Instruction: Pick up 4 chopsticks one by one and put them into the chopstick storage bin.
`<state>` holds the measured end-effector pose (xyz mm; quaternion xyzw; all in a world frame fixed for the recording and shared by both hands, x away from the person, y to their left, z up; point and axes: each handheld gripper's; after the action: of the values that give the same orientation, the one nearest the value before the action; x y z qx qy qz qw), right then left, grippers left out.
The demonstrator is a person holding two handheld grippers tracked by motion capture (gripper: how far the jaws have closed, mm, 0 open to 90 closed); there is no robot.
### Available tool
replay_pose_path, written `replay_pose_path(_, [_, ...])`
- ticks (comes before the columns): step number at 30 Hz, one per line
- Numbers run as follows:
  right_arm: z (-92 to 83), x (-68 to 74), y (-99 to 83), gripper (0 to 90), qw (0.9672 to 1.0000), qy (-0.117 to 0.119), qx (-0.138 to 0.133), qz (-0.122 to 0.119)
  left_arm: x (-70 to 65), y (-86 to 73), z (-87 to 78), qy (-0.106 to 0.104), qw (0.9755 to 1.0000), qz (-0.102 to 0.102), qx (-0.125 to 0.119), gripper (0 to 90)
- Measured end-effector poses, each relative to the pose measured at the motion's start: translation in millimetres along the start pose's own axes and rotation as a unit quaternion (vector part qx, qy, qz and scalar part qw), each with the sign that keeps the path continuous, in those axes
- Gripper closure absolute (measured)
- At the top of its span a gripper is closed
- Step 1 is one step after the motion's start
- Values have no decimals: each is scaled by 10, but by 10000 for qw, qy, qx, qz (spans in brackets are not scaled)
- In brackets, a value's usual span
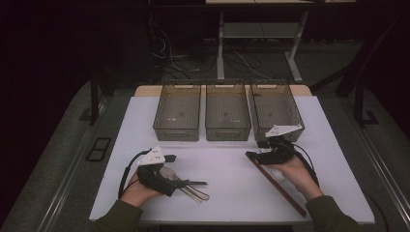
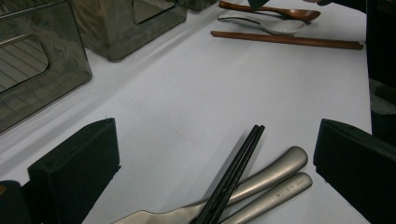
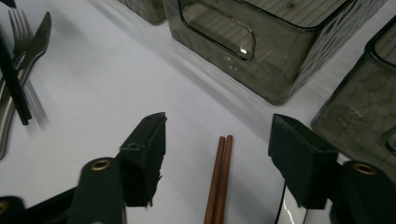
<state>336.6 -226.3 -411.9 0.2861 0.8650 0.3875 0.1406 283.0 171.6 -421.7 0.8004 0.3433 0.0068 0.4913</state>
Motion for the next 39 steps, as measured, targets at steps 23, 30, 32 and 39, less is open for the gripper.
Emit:
replay_pose_path(23, [392,-62,61,695,9960,24,867,-222,12,-6,-12,-1,10000,-39,-26,0])
replay_pose_path(30, [452,-51,44,745,9951,30,957,-237,12,-7,-13,-16,10000,-25,-14,0])
replay_pose_path(32, [467,-52,38,756,9949,14,977,-266,12,-7,-13,-20,10000,-29,-18,0])
replay_pose_path(39, [477,-31,38,791,9942,-82,1005,-376,13,-8,-11,-26,10000,-17,-4,0])
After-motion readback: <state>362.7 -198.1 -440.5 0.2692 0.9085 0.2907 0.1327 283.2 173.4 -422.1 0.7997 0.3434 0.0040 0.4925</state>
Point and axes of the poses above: each handheld gripper's, and its own axes: z roughly forward along the jaws, y roughly out of its top, x roughly to its left, and after that the axes turned 13 degrees about -z, right-handed
